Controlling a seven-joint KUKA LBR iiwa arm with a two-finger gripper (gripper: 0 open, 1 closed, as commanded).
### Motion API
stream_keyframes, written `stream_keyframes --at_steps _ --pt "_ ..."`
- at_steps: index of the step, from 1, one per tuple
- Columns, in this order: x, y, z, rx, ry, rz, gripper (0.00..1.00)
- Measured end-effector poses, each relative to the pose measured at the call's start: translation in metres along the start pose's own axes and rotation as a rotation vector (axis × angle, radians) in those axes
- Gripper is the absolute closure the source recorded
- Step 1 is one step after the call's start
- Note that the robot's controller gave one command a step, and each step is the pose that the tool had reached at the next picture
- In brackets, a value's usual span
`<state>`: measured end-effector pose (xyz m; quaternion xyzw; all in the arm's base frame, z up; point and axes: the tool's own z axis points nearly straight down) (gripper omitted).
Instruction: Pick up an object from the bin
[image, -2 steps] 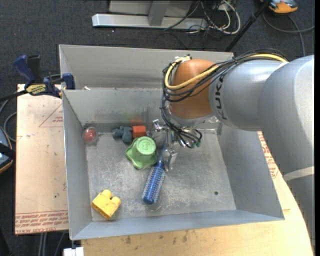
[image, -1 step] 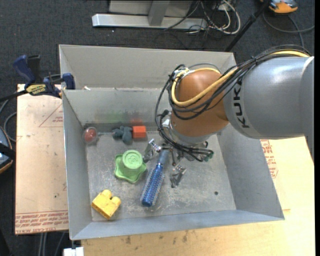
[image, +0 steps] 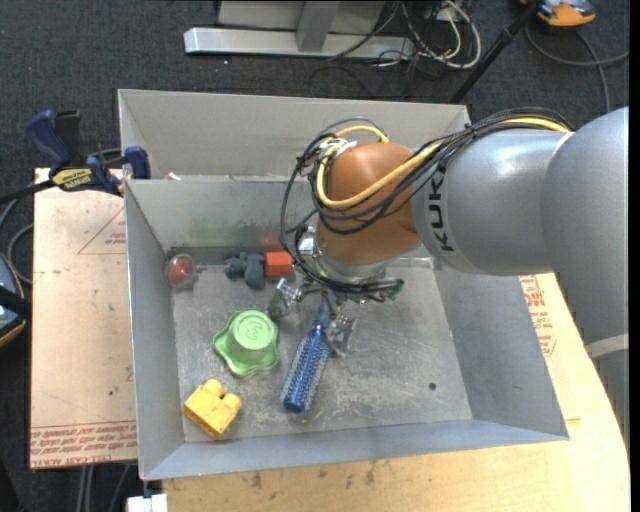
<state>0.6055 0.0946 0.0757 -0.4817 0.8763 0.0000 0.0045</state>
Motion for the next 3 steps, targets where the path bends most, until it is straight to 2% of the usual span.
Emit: stream_keyframes --at_steps 1,2,3 --pt "0.032 -0.028 -0.001 0.002 -0.009 -0.060 0.00" --pt "0.035 -0.031 -0.003 0.006 -0.001 -0.061 1.00" --pt "0.048 -0.017 -0.140 0.002 0.001 -0.047 1.00"
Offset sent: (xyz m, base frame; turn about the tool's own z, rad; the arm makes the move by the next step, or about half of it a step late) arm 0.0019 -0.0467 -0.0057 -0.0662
